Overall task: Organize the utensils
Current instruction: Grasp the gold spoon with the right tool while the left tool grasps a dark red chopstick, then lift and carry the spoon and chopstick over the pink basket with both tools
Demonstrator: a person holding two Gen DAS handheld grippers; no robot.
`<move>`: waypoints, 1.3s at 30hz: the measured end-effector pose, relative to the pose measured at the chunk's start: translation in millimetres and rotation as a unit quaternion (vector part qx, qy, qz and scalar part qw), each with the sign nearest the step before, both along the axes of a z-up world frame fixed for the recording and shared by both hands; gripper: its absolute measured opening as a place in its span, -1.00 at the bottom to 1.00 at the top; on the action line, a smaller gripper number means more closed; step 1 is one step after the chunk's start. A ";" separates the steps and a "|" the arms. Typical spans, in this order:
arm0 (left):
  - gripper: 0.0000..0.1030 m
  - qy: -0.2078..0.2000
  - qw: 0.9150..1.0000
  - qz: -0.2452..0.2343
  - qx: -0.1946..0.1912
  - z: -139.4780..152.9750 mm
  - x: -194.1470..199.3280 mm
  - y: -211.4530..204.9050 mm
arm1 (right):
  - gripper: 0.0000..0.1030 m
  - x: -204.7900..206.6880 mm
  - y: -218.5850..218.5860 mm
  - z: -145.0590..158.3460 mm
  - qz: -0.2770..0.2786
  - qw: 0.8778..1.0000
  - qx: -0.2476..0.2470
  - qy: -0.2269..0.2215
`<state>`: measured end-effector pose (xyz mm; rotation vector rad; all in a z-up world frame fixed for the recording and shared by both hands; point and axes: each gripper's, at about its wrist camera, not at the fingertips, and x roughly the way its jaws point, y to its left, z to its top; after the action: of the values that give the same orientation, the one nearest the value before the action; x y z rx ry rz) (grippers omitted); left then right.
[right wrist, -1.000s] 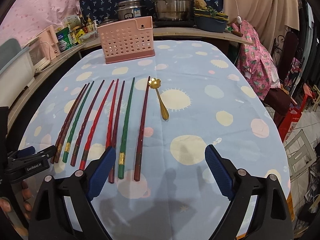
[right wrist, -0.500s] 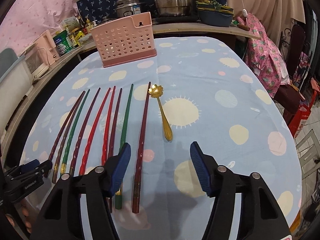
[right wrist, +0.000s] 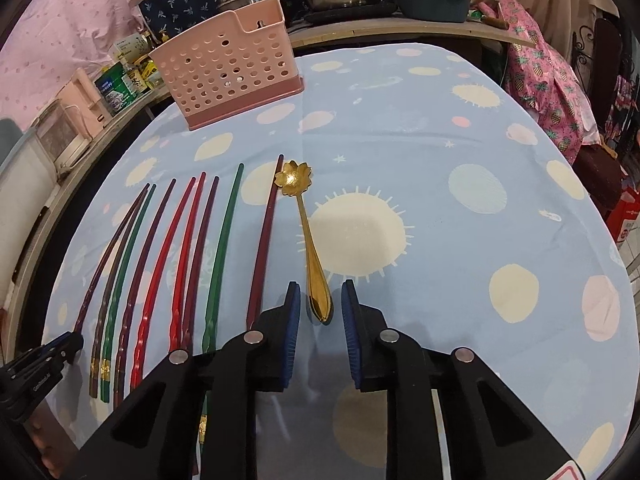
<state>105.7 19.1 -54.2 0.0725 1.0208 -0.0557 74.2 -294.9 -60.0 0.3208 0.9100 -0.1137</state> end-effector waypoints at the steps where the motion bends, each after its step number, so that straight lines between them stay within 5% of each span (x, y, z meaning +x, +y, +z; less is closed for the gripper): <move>1: -0.67 0.000 1.000 0.000 0.001 0.1 0.1 -0.1 | -0.70 0.2 0.1 -0.8 0.000 1.000 0.000 -0.001; 21: -0.87 0.018 0.999 0.006 -0.049 8.3 -2.4 8.7 | -0.96 -13.6 -6.5 26.1 -0.013 0.999 0.003 -0.037; 39: -0.87 -0.045 0.995 0.030 -0.081 93.8 12.2 32.6 | -0.97 -11.2 -21.2 100.4 -0.032 0.996 -0.025 -0.080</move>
<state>117.9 51.7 39.5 -0.1023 0.9249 -0.0801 63.0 -316.2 40.5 0.3087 0.7374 -0.1666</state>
